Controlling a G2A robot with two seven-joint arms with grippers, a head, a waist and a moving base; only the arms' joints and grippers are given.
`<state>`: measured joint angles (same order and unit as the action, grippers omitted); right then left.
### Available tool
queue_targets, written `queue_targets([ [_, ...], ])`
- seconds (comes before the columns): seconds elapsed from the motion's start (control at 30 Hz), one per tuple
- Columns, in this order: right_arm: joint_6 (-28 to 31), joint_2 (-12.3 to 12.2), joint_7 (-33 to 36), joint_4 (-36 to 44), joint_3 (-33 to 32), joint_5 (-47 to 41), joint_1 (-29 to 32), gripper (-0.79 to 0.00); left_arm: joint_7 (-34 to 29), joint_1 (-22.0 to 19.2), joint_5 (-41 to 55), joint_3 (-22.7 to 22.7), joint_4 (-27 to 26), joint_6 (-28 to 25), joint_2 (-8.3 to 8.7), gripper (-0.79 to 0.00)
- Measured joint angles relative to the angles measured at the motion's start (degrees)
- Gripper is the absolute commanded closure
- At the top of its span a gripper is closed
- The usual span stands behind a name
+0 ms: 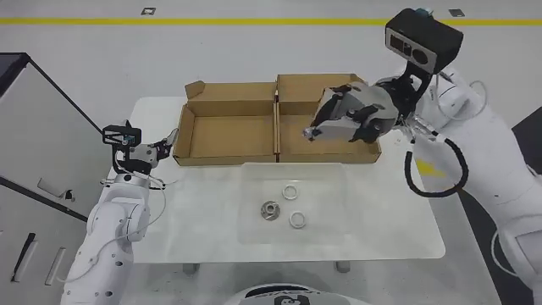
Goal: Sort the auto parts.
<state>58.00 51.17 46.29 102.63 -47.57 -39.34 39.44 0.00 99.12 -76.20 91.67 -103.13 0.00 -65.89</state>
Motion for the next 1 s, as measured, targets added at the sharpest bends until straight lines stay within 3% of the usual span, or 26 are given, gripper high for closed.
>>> queue_targets([
  [0.13,0.0,1.2,0.0,1.1,0.1,-3.0,0.4,0.000,0.0,0.0,0.0,0.0,0.0,0.0,0.00,-0.785],
  [0.5,-0.8,1.4,-1.9,2.1,-0.1,-4.2,1.7,0.000,0.0,0.0,0.0,0.0,0.0,0.0,0.00,-0.785],
  [0.63,0.0,1.8,-3.8,3.8,-0.5,-9.8,4.2,0.000,0.0,0.0,0.0,0.0,0.0,0.0,0.00,-0.785],
  [0.8,0.0,2.6,0.0,5.9,-1.4,-20.9,5.8,0.000,0.0,0.0,0.0,0.0,0.0,0.0,0.00,-0.785],
  [1.0,-1.5,3.7,1.5,7.8,-2.4,-27.9,6.7,0.000,0.0,0.0,0.0,0.0,0.0,0.0,0.00,-0.785],
])
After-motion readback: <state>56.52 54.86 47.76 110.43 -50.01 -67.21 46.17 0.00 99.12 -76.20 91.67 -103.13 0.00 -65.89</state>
